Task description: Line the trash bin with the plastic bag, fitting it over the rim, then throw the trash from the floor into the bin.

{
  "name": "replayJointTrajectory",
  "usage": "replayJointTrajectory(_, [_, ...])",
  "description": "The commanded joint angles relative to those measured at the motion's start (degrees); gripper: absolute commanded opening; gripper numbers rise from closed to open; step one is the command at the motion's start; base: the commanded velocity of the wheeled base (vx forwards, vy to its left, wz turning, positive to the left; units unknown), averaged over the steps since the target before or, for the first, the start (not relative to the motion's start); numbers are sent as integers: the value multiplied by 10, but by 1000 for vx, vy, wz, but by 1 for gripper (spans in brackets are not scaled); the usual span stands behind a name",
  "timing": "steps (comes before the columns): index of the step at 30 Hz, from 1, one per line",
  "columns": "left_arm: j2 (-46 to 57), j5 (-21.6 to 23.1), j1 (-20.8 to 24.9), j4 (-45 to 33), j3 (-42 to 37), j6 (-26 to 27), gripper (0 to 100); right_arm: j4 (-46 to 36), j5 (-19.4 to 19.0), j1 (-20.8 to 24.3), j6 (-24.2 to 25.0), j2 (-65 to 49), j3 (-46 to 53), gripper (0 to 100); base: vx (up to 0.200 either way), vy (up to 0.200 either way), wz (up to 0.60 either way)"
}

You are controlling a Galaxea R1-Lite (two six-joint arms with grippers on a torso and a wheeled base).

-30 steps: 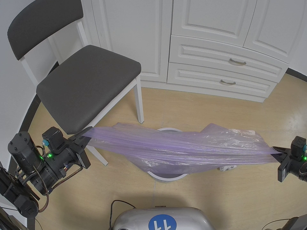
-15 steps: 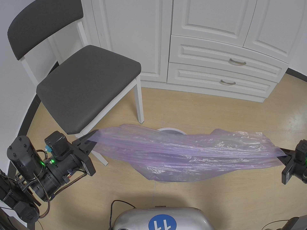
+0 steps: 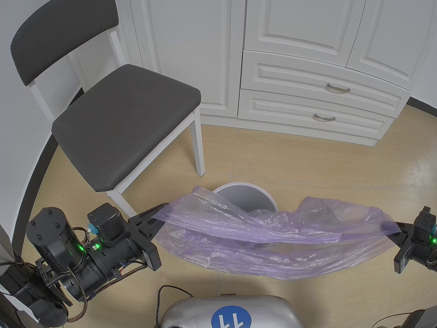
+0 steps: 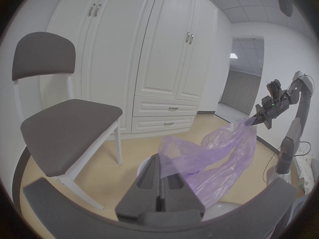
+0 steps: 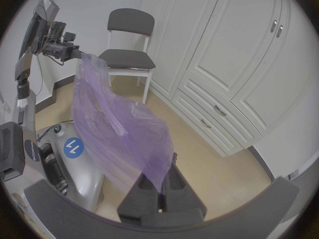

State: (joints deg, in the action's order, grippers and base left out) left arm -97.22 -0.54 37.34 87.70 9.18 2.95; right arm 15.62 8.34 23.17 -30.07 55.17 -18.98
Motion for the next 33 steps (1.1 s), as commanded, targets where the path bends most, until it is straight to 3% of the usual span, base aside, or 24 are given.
replayJointTrajectory(1, [-12, 0, 12, 0, 3, -1, 0, -1, -2, 24, -1, 7, 2, 0, 0, 0, 0])
replayJointTrajectory(10, [-19, 0, 55, 0, 15, -41, 0, 6, -3, 68, 15, 36, 2, 0, 0, 0, 0])
replayJointTrajectory(19, [-17, -7, 53, 0, 28, -75, 0, 6, -7, 103, 83, 51, -37, 0, 0, 0, 0])
replayJointTrajectory(25, [-46, -9, 57, -2, 91, -83, 0, 4, -26, 156, 225, 129, -130, 0, 0, 0, 0])
replayJointTrajectory(26, [-47, -9, 57, -2, 93, -83, 0, 4, -27, 156, 230, 130, -132, 0, 0, 0, 0])
replayJointTrajectory(28, [-70, -8, 57, -2, 124, -84, 0, 3, -68, 166, 303, 149, -147, 0, 0, 0, 0])
replayJointTrajectory(30, [-84, -8, 55, -2, 140, -88, 0, 2, -92, 166, 328, 161, -149, 0, 0, 0, 0])
replayJointTrajectory(33, [-106, -10, 54, -2, 176, -111, 0, 9, -96, 166, 345, 189, -158, 0, 0, 0, 0])
